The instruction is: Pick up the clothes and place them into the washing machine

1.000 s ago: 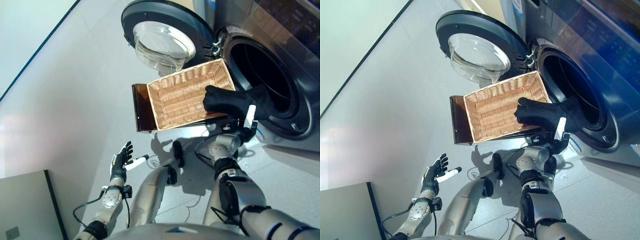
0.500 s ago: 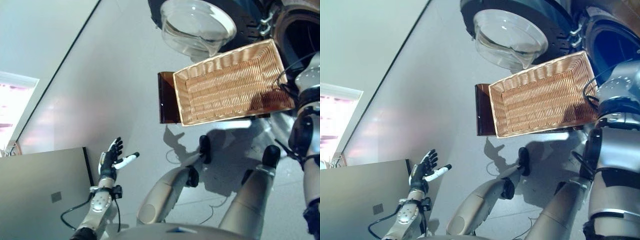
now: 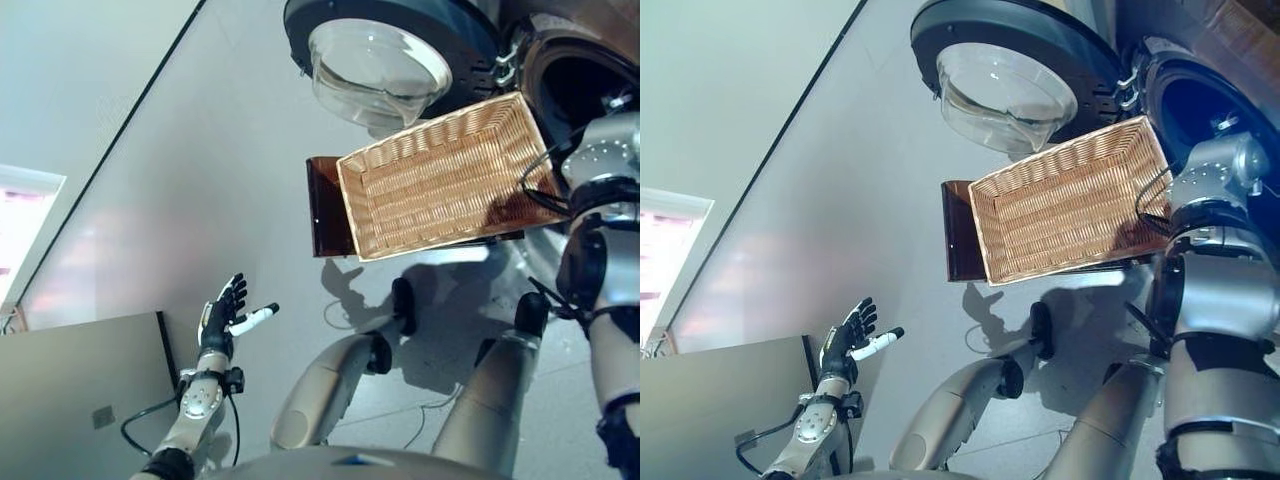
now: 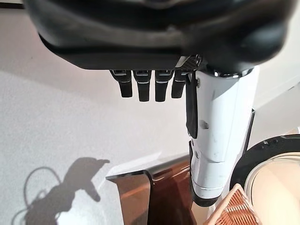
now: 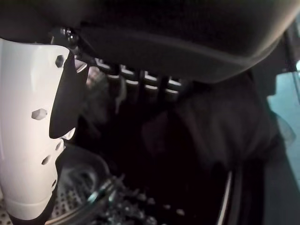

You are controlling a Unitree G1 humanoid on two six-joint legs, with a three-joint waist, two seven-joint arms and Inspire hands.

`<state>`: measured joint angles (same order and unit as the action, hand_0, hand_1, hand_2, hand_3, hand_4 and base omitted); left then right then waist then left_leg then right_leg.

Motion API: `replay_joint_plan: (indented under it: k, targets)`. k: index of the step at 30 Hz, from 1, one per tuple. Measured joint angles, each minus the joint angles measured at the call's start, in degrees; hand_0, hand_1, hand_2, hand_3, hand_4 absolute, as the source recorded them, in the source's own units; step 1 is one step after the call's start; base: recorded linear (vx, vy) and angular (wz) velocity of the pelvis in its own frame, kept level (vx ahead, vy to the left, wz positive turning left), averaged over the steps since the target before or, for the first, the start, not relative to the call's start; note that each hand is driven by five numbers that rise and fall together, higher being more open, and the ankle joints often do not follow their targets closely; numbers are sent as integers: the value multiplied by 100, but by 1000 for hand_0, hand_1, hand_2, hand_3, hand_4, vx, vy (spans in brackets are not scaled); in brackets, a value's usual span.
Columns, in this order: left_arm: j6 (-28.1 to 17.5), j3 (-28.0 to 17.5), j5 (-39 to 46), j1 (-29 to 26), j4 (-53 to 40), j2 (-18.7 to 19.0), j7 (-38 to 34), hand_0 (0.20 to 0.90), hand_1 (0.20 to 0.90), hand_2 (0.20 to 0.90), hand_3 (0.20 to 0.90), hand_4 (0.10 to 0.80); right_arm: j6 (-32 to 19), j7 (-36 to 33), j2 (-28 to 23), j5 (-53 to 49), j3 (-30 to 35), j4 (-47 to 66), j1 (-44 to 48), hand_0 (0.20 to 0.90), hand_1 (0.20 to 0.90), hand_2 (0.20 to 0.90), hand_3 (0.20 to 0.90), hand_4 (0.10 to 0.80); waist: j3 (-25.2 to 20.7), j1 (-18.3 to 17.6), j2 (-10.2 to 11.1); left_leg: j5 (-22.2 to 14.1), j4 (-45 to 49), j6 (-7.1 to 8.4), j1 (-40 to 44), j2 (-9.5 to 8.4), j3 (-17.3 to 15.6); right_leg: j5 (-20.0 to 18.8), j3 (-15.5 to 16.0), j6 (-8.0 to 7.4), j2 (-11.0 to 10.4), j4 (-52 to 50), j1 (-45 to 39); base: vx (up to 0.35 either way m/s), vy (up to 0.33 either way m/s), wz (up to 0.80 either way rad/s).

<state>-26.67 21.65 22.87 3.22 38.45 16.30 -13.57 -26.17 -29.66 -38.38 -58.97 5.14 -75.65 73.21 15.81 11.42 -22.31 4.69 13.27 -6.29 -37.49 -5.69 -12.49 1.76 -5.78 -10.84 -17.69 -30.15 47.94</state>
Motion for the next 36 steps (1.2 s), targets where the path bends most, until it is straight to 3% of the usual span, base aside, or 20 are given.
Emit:
replay_joint_plan:
  k: [7,17,23,28,31,34,36]
  targets:
    - [9,-21,-4,1,278,2,93,900,900,900,900,800,-72,234,590,9,357,118,-659,900,900,900,900,800,-62,-142,331,-38,63,24,90,61,0,-51,38,50,44,151,-187,-8,-8,-3]
    - [118,-56,-75,39,822,-258,141,900,900,900,900,800,-143,519,1757,-10,447,718,-2263,900,900,900,900,800,-96,-325,491,-59,154,119,224,211,114,-92,194,102,171,254,-462,3,-23,-3]
    - [261,-106,-70,44,1357,-507,254,900,900,900,900,800,-78,872,2385,9,268,1258,-3748,900,900,900,900,800,-91,-471,956,-141,161,236,719,381,217,-75,368,173,310,433,-1103,58,-71,-4]
    - [297,-544,-86,104,1932,-534,319,900,900,900,900,800,130,1357,2713,275,21,2047,-5211,900,900,900,900,800,-262,-659,1617,-147,-42,319,1285,496,377,-28,616,256,395,627,-1756,82,-120,2]
    - [402,-870,-90,29,2397,-599,364,900,900,900,900,800,382,1693,2771,493,65,2326,-5937,900,900,900,900,800,-365,-790,1790,-92,-347,409,1726,585,426,-89,817,293,478,1038,-2321,117,-109,6]
    - [434,-1230,-71,149,2946,-625,357,900,900,900,900,800,519,1804,2856,940,80,2236,-6770,900,900,900,900,800,-806,-789,1953,-89,-757,431,2326,638,437,-133,873,291,560,1482,-2921,129,-130,-14]
    - [480,-1312,-107,289,3121,-583,383,900,900,900,900,800,725,1760,2722,1880,-49,1915,-7148,900,900,900,900,800,-1137,-867,2091,-81,-912,438,2600,669,411,-171,917,286,610,1690,-3190,96,-133,-13]
